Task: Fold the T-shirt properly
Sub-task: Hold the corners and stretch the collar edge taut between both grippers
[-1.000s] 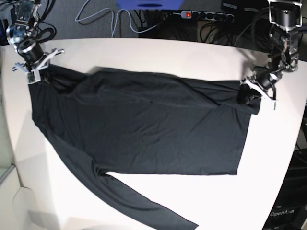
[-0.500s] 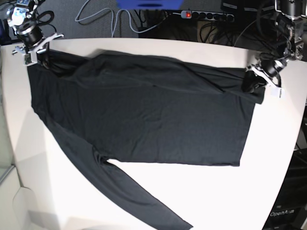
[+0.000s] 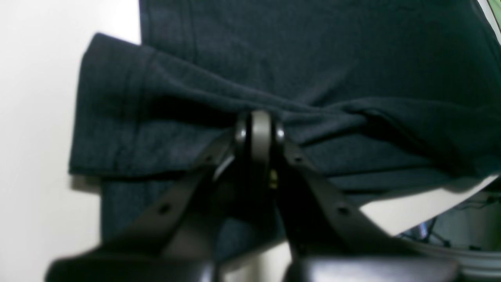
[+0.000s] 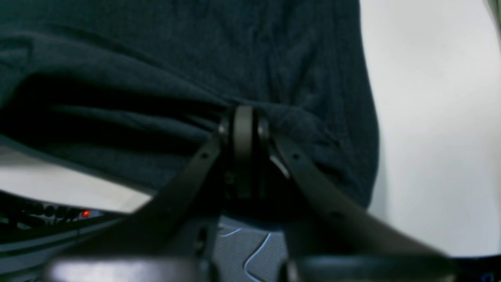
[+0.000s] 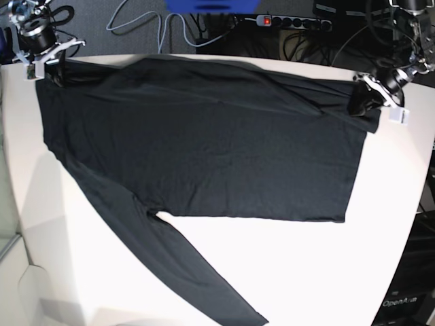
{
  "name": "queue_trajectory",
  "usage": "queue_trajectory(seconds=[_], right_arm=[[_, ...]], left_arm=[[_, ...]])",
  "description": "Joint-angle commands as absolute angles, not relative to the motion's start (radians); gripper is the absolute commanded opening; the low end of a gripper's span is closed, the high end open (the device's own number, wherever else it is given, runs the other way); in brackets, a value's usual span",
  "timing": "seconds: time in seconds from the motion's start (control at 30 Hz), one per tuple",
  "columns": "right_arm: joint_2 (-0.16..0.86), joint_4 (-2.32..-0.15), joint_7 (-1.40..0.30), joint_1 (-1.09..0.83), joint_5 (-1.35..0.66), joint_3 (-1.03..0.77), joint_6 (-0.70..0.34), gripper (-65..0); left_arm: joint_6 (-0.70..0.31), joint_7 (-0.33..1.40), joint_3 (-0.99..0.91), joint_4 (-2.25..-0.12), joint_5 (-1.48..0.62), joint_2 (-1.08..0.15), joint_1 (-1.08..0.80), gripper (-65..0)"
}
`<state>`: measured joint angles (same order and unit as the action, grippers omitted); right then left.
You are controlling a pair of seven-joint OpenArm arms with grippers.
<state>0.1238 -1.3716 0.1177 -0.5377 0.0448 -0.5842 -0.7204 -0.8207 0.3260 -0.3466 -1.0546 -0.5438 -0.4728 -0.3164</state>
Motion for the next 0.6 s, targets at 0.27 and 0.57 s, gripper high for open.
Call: queue_trajectory(seconds=[0.27, 0.57], right_arm=[[0.128, -1.339, -0.12, -0.57, 0.217, -0.593, -0.698, -65.0], [0.128, -1.34, -0.12, -0.556, 0.217, -0.593, -0.698, -65.0]], left_arm=[[-0.698, 0.598, -0.529, -1.013, -0.035, -0.374, -0.366, -62.4], [-0.698, 0.596, -0.657, -1.015, 0.087, -0.328, -0.334, -62.4]])
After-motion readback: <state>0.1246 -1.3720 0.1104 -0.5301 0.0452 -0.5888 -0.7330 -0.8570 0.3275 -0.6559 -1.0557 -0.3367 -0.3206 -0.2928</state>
